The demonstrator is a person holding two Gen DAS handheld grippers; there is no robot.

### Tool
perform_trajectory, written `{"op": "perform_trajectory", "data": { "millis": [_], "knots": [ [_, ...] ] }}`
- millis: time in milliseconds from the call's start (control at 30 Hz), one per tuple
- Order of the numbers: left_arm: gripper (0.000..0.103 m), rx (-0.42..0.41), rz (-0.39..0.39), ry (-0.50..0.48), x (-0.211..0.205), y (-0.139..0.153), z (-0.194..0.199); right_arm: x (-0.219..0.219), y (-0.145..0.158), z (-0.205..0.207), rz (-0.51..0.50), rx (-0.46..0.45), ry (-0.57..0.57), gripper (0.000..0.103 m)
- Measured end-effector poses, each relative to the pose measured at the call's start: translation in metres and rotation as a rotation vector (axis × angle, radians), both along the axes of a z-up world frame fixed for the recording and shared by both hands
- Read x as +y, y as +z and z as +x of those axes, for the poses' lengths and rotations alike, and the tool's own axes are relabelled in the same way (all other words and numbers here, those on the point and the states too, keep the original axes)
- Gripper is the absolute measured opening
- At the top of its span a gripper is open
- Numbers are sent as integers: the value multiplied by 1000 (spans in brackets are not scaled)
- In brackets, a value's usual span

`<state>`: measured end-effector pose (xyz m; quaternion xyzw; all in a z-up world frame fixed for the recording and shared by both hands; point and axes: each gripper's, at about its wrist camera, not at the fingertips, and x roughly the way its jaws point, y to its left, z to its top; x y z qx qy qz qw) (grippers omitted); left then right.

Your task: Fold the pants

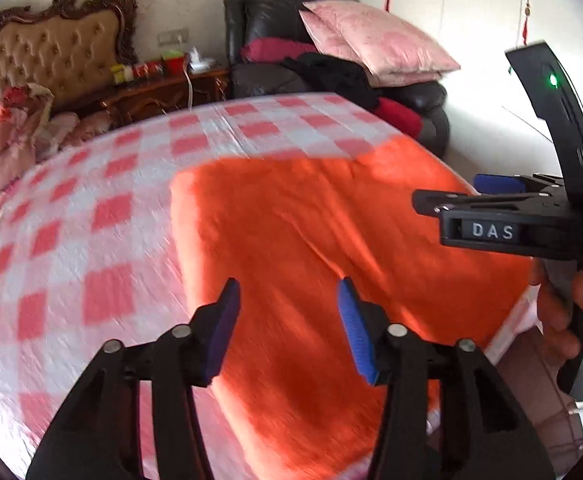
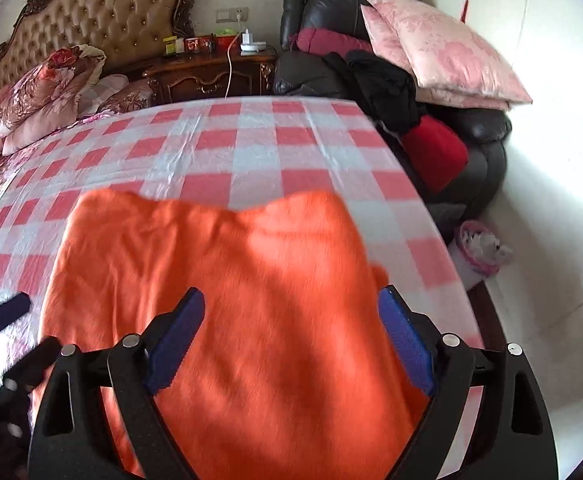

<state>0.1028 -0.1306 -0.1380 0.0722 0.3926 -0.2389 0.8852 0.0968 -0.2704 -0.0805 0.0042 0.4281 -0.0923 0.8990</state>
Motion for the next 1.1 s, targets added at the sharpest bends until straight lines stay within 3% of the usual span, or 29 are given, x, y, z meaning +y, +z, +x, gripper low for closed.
{"op": "perform_trajectory", "data": {
  "millis": [67, 167, 467, 667, 900, 1100],
  "knots": [
    [41, 41, 31, 5, -4, -14, -5, 2, -10, -10, 8, 42, -25, 85],
    [43, 56, 43, 19, -1, -26, -8, 6, -29, -21, -16, 97, -25, 85],
    [47, 63, 56, 41, 9, -28, -17, 10, -33, -32, -53, 97, -12, 86],
    [53, 51, 66, 118, 26, -23, -19, 9, -30, -39, -58, 99, -15, 85],
    [55, 67, -8, 173, 46, -16, -16, -10, -13, -51, -57, 54, -76, 85],
    [52, -2, -57, 173, 49, 3, -1, -38, 7, -34, -62, 7, -104, 85]
  ]
}}
